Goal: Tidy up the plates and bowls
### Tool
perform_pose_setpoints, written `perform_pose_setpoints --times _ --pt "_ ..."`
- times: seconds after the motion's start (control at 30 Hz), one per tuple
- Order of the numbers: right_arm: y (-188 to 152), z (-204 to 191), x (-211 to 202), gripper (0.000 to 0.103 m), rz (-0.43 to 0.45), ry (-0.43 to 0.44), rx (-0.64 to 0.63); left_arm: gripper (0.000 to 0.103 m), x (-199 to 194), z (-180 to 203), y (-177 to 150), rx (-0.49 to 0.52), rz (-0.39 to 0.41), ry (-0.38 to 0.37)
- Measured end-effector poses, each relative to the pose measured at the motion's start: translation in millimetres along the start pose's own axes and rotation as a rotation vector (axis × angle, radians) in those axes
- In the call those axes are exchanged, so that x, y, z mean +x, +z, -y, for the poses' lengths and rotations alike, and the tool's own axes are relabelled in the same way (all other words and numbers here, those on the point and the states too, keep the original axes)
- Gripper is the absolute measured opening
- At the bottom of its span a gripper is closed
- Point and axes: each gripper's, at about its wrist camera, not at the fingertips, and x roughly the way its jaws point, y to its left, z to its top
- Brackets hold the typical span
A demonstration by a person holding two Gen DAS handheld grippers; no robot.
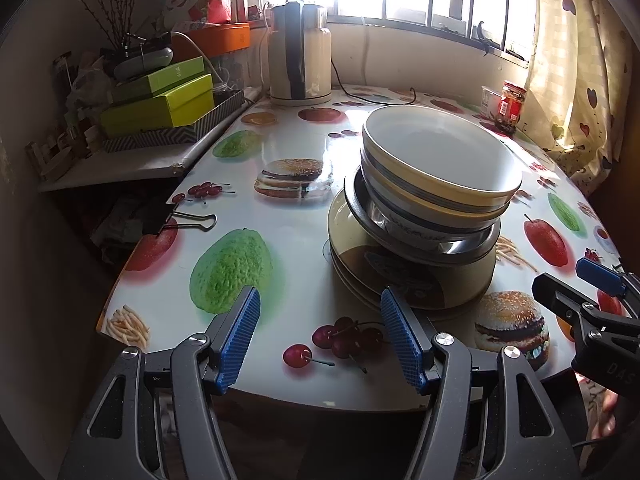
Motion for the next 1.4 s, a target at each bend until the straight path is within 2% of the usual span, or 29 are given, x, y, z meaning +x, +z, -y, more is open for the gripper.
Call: perform_pose_setpoints --times 1.4 --pt "0.4 1.2 1.3 0.085 -0.005 -0.002 0.012 0.064 2.5 0.0 1.7 0.009 -0.001 -0.018"
